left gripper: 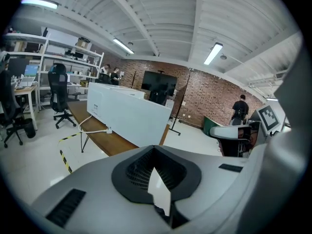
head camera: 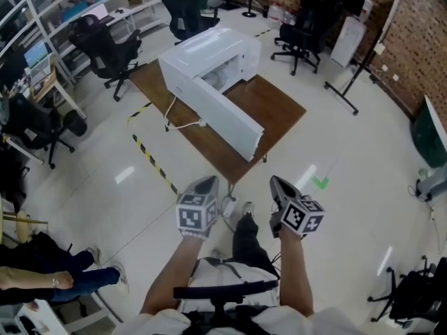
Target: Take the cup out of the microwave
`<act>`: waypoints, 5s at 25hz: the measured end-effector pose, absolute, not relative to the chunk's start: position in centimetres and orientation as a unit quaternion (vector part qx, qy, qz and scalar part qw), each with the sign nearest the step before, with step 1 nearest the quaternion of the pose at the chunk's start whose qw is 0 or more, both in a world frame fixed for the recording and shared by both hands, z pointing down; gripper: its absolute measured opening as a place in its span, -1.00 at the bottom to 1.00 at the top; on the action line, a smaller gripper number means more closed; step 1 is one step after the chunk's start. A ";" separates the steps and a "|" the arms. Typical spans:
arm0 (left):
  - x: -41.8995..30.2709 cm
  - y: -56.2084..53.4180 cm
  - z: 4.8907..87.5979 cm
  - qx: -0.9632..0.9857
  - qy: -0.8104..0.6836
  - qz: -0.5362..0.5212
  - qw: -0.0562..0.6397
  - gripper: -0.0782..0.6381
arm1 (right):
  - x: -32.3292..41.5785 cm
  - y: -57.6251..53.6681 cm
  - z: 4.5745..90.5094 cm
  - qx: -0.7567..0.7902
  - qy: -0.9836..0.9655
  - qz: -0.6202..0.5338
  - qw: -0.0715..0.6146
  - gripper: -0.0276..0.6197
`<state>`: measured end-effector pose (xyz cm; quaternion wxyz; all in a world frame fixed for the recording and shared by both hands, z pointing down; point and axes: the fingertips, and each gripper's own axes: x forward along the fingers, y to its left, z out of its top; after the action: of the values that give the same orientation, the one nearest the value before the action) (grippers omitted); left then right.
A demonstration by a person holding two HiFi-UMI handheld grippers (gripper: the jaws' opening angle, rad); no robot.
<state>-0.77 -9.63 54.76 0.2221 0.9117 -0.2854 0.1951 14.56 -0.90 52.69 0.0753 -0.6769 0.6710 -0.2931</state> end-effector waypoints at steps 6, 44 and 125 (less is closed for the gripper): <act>2.4 -14.0 54.8 0.906 -0.300 0.189 0.232 -0.80 | 18.9 -5.6 52.5 -0.675 0.675 -0.292 0.066 -0.91; 7.5 -34.5 58.0 0.815 -0.476 0.205 0.259 -0.80 | 28.5 -36.1 56.8 -0.534 0.791 -0.298 0.014 -0.78; 5.4 -36.4 55.2 0.817 -0.482 0.196 0.249 -0.79 | 22.9 -47.0 59.8 -0.546 0.801 -0.174 -0.170 0.28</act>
<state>5.40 -36.36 55.18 0.2490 0.8168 -0.4821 0.1958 22.87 -47.04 59.80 -0.1700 -0.5464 0.8014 -0.1741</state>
